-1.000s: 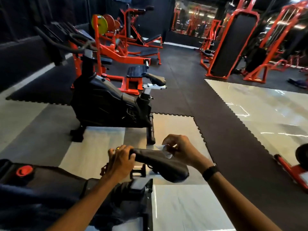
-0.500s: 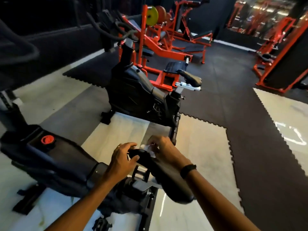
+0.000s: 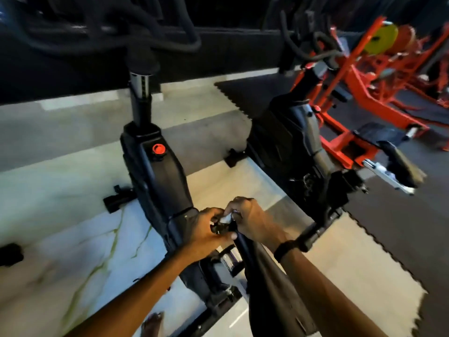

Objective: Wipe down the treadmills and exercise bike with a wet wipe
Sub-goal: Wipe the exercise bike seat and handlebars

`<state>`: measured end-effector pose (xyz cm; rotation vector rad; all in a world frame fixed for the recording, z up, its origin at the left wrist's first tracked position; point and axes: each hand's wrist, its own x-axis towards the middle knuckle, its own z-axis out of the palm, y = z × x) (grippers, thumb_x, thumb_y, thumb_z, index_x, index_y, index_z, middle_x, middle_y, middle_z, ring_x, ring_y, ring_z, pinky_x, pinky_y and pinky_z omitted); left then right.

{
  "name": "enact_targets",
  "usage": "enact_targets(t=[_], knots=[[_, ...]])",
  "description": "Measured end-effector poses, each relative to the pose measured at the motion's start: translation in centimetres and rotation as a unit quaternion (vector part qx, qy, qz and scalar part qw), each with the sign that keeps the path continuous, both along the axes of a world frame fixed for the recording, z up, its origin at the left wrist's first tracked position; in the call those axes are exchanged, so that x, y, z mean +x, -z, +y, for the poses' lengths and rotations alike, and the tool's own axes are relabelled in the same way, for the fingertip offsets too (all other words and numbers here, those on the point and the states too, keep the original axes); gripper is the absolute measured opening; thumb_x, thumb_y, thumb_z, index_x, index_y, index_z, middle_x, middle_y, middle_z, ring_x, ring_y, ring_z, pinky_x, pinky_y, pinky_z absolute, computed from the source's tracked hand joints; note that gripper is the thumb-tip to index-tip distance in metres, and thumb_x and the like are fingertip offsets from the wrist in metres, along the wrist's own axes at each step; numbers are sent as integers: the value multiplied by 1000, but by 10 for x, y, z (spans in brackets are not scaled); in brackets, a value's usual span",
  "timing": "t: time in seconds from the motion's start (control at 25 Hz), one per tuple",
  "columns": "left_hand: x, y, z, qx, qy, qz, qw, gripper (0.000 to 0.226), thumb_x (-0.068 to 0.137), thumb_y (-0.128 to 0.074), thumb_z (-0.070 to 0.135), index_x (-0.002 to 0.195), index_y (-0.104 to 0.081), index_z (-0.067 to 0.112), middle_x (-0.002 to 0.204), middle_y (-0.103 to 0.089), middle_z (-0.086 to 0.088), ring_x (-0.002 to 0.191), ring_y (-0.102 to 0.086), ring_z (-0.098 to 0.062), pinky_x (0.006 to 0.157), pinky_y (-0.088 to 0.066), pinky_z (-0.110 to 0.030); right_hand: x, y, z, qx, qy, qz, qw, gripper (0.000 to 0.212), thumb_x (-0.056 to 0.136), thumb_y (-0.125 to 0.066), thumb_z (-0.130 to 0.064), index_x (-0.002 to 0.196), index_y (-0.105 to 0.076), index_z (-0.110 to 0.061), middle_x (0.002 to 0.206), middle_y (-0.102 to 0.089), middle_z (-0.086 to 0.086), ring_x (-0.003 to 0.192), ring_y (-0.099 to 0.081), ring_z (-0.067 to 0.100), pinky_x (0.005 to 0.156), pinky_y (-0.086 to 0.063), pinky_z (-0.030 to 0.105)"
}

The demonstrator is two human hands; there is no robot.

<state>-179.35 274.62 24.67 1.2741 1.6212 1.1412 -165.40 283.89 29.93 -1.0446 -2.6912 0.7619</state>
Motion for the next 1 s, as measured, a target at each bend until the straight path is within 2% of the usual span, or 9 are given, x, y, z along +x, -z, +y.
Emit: enact_targets(t=[0.16, 0.24, 0.4, 0.48, 0.6, 0.68, 0.8, 0.88, 1.0], knots=[[16, -6, -9, 0, -64, 36, 997, 42, 58, -86, 44, 96, -70, 35, 93, -72, 13, 89, -67, -5, 84, -53, -29, 26, 21, -15, 95, -38, 80, 992, 28, 70, -68, 8, 91, -70, -10, 91, -62, 5, 92, -57, 20, 77, -48, 26], [33, -10, -18, 14, -122, 73, 990, 42, 58, -84, 46, 96, -72, 36, 92, -71, 15, 89, -68, -7, 86, -53, -29, 39, 30, -19, 129, -47, 117, 984, 31, 68, -72, 5, 95, -70, -9, 93, -59, 5, 96, -52, 20, 80, -43, 25], [63, -20, -34, 34, -206, 160, 965, 26, 75, -84, 12, 100, -79, 17, 87, -68, 6, 83, -68, -18, 75, -49, -20, 46, 37, -18, 144, -83, 132, 977, 32, 66, -75, 11, 92, -71, -8, 92, -56, 4, 95, -54, 23, 81, -42, 24], [78, -28, -37, 21, -224, 209, 952, 27, 84, -74, 5, 104, -79, 22, 89, -69, 1, 85, -68, -22, 72, -46, -29, 53, 40, -15, 138, -102, 148, 974, 32, 68, -75, 11, 93, -71, -10, 91, -52, 1, 93, -54, 23, 83, -43, 25], [98, -29, -39, -37, -228, 261, 937, 40, 92, -59, 7, 121, -72, 30, 103, -67, 2, 103, -63, -22, 78, -34, -32, 60, 48, -11, 128, -111, 137, 976, 33, 71, -75, 9, 98, -73, -9, 93, -49, -2, 93, -54, 23, 83, -47, 26], [110, -29, -45, -57, -225, 257, 938, 47, 94, -55, 8, 135, -63, 30, 116, -65, 2, 115, -59, -22, 90, -36, -36, 69, 45, -16, 141, -109, 146, 973, 38, 66, -74, 13, 99, -73, -6, 92, -52, 2, 92, -57, 24, 80, -45, 21], [112, -26, -50, -38, -221, 238, 945, 52, 91, -58, 4, 139, -59, 25, 127, -66, 0, 124, -58, -25, 104, -43, -45, 84, 41, -32, 134, -83, 155, 975, 36, 64, -71, 18, 95, -72, -2, 92, -53, 6, 90, -59, 27, 77, -46, 24], [117, -24, -55, -35, -229, 228, 946, 57, 89, -57, -2, 141, -57, 22, 136, -63, -1, 129, -56, -25, 108, -42, -45, 101, 40, -42, 119, -87, 169, 975, 36, 65, -65, 21, 94, -71, 0, 92, -56, 9, 89, -59, 29, 77, -46, 25], [132, -25, -63, -33, -238, 237, 942, 61, 87, -53, -6, 143, -55, 18, 146, -55, -1, 135, -50, -27, 112, -39, -41, 119, 36, -45, 96, -100, 186, 973, 32, 69, -59, 22, 91, -70, 2, 90, -55, 9, 83, -57, 24, 74, -39, 12]])
